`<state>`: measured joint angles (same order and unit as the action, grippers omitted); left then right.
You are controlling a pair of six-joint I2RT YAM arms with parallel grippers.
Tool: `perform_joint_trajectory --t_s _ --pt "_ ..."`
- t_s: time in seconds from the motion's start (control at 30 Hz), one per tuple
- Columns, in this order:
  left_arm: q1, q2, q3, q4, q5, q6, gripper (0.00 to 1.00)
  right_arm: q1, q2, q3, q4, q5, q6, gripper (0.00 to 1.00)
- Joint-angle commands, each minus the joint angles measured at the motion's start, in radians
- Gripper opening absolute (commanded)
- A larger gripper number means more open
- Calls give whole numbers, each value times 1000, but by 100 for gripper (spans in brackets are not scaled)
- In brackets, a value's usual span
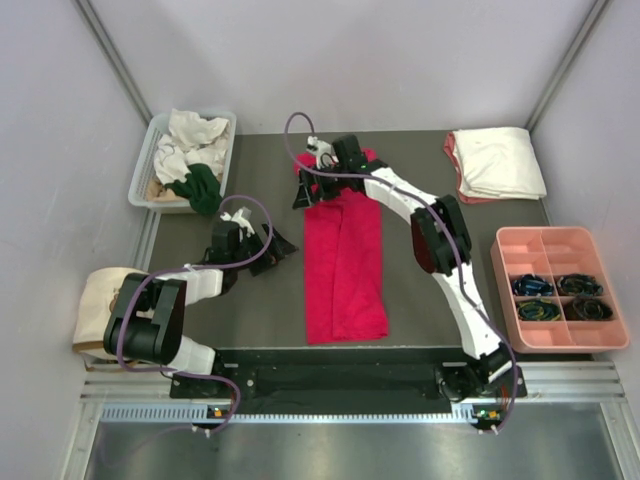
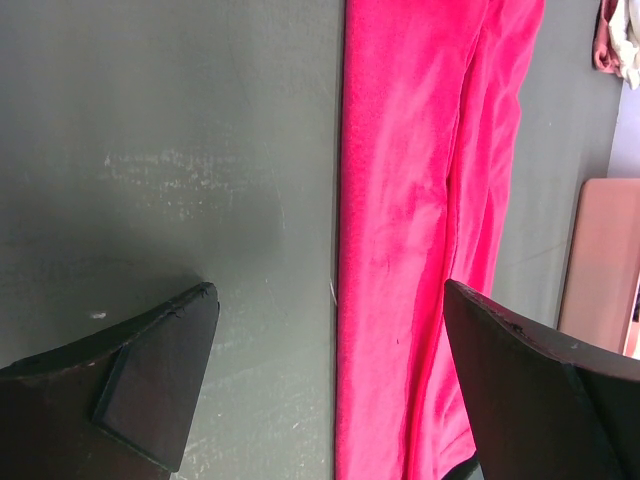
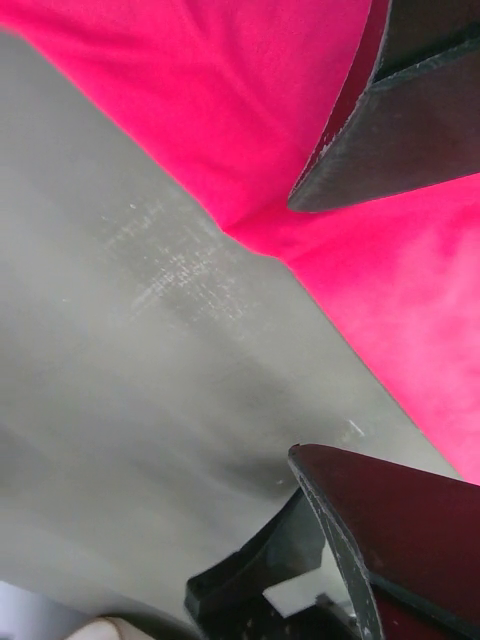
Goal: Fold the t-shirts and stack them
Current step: Grab the bottom of the folded rectangular tshirt with both arms
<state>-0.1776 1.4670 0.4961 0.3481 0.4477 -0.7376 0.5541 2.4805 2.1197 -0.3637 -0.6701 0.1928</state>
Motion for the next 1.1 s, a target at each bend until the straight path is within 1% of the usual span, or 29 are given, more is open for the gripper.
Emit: perform_joint_trajectory --t_s 0.0,0.13,0.23,0.3,0.33,0.37,0.43,0.47,0.57,0.67,0.73,0.77,0.83,0.87,0.93,0.97,1.03,1.07 --pt "1 30 4 -20 -3 10 99 -26 -239 -17 68 116 -26 99" --pt "1 49 48 -18 -9 15 99 -89 -341 -108 124 223 -16 99" --pt "1 90 130 -23 -32 18 99 -152 -347 -113 92 308 2 99" --pt "1 145 218 -15 -43 9 99 -199 -338 -124 85 319 16 99" --pt "1 168 252 -11 -40 4 99 -212 -321 -125 83 355 19 99" --pt "1 220 322 -6 -37 0 99 -224 -310 -125 78 369 33 99" --pt "1 278 399 0 -20 -8 99 -256 -261 -97 62 401 51 99" --pt "1 335 479 -9 -14 -8 99 -266 -241 -81 40 415 77 99" --pt "3 424 606 -34 2 -6 99 -298 -178 -40 29 454 140 99" --pt "4 493 703 -50 3 3 99 -330 -119 -17 39 443 204 99" --pt "7 529 745 -67 3 12 99 -342 -77 26 34 399 235 99" --pt "10 559 781 -72 5 15 99 -355 -40 42 31 382 262 97" --pt "13 587 815 -78 8 24 99 -364 -19 57 38 350 284 95" --pt "16 611 843 -90 3 29 99 -371 -11 51 49 342 299 91" --pt "20 636 869 -96 3 38 99 -376 -9 30 80 320 313 87" --pt "24 654 890 -103 8 40 99 -381 -6 25 88 314 326 83" --pt "29 674 913 -104 14 40 99 -387 1 20 101 296 335 79" --pt "32 690 918 -106 16 40 99 -390 3 19 106 291 344 74"
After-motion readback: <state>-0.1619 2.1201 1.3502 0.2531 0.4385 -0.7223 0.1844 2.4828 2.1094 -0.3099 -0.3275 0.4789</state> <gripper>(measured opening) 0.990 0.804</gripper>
